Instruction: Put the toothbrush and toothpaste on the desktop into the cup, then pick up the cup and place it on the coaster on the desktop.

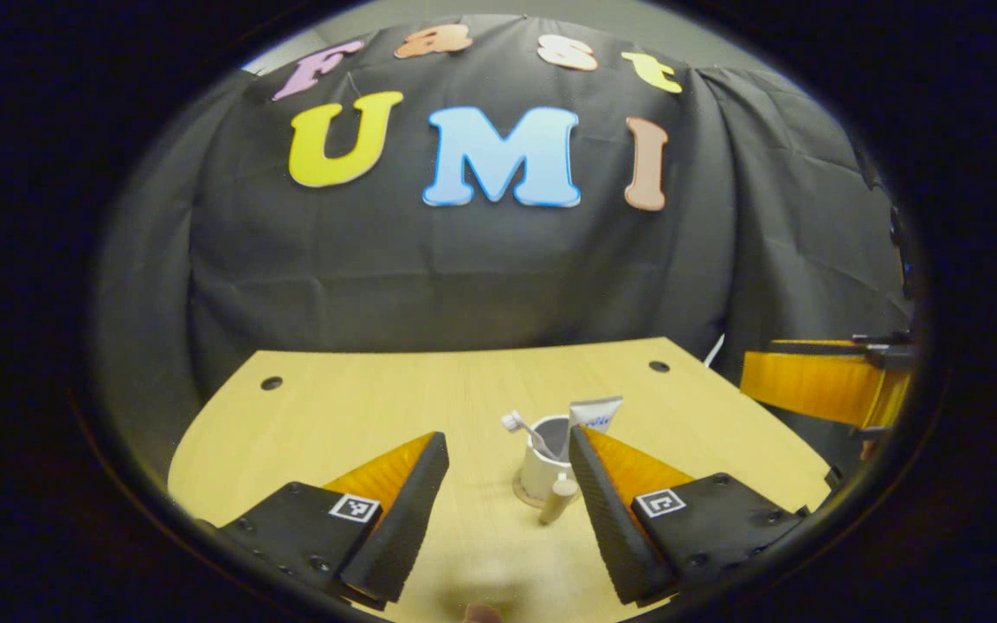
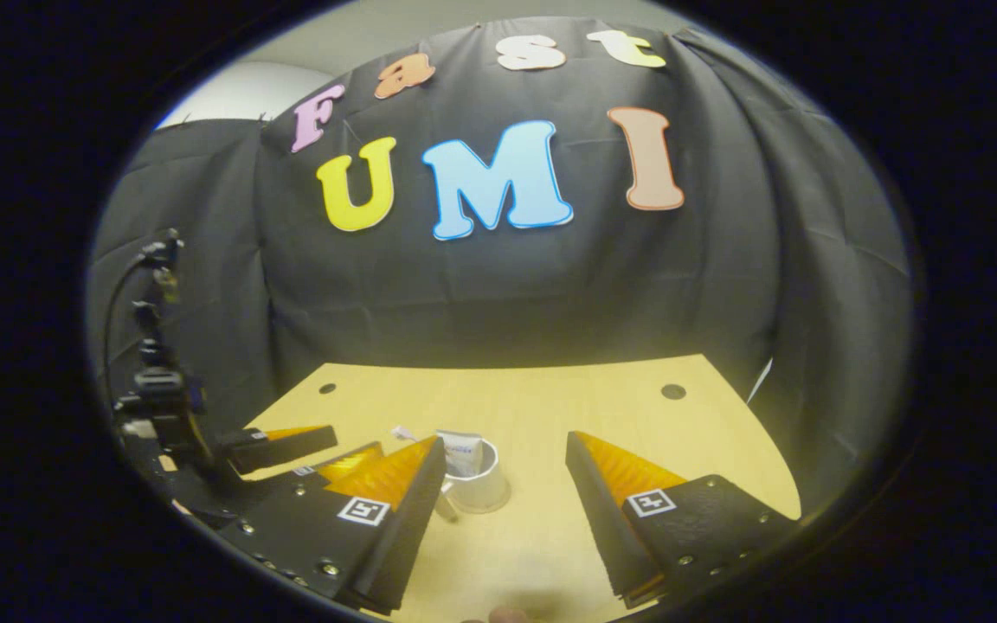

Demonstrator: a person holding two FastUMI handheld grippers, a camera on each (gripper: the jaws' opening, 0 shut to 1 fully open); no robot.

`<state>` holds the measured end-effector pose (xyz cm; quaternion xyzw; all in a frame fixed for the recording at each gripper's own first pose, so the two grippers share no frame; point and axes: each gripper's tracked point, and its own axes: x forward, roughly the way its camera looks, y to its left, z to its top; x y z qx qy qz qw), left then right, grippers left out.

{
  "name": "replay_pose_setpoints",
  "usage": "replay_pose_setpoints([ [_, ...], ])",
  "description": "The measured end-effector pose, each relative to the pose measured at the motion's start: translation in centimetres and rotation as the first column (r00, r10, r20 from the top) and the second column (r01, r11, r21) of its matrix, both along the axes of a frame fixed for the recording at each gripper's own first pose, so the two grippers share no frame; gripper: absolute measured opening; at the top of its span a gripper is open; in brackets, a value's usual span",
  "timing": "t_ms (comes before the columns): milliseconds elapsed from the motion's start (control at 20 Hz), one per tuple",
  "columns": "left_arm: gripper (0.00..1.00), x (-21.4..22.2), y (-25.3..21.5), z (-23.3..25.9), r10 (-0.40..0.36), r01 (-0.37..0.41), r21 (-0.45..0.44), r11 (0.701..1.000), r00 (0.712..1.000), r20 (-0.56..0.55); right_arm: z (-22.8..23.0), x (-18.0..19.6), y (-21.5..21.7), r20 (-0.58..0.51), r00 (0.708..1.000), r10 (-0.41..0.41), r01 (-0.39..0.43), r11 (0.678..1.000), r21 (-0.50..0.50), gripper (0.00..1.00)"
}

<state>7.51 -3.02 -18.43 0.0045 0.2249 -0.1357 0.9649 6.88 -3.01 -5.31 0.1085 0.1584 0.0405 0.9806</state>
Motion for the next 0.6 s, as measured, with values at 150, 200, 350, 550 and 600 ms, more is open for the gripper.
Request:
replay_pose_setpoints([
  [150,0.92,-0.6,1.7,4.5,0.027,-0.025,-0.019,1.0,0.993,0.116,3.2,-0.3,1.2,0.1,0.995,-0.026,0.028,0.999,-0.02,0.84],
  [200,0.92,-0.9,2.2,6.2,0.03,-0.024,-0.041,0.999,0.988,0.15,4.2,-0.4,1.6,0.134,0.99,-0.037,0.041,0.999,-0.029,0.84],
  [350,0.91,-2.1,3.6,9.8,0.056,-0.032,-0.115,0.993,0.975,0.217,6.8,-0.9,2.6,0.239,0.969,-0.065,0.087,0.993,-0.079,0.84],
  [550,0.9,-2.6,6.1,11.9,0.133,-0.08,-0.188,0.979,0.948,0.288,7.3,-1.5,4.8,0.278,0.96,-0.03,0.068,0.989,-0.129,0.84],
  [600,0.98,-2.6,6.7,12.7,0.15,-0.091,-0.201,0.975,0.942,0.3,7.3,-1.6,5.3,0.279,0.96,-0.023,0.058,0.991,-0.118,0.84],
])
